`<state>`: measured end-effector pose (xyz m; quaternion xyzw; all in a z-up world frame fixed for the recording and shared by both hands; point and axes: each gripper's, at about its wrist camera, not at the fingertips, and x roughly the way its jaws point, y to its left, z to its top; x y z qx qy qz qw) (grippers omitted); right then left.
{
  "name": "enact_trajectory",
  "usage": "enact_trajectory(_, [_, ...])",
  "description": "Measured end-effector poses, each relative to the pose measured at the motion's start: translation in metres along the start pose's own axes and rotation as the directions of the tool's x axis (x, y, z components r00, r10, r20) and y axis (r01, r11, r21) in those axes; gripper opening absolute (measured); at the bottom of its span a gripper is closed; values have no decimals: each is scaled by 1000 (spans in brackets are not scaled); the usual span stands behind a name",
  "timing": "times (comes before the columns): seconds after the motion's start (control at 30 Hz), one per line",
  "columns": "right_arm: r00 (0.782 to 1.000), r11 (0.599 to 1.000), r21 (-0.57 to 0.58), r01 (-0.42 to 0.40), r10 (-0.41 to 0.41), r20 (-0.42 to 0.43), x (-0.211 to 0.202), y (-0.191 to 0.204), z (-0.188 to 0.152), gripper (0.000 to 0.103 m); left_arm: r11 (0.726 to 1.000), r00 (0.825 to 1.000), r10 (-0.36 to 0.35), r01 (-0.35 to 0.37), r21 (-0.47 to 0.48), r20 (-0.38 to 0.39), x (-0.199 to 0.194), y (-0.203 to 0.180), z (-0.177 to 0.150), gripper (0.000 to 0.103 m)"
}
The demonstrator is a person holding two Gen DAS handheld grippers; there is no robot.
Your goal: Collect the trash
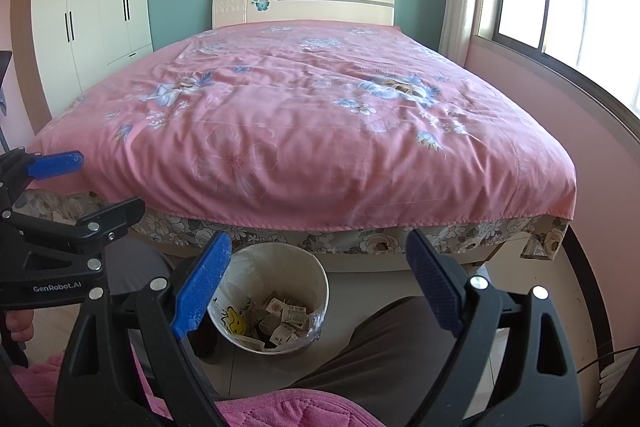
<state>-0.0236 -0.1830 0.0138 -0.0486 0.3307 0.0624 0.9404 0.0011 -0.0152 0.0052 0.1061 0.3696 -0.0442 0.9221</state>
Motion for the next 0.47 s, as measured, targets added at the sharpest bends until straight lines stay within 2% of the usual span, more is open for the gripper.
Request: enact_trajectory(0.47, [1000,1000,1,-6,6,-7,2,0,-1,87,1000,1000,-3,3,1,-22,5,-3,-1,96])
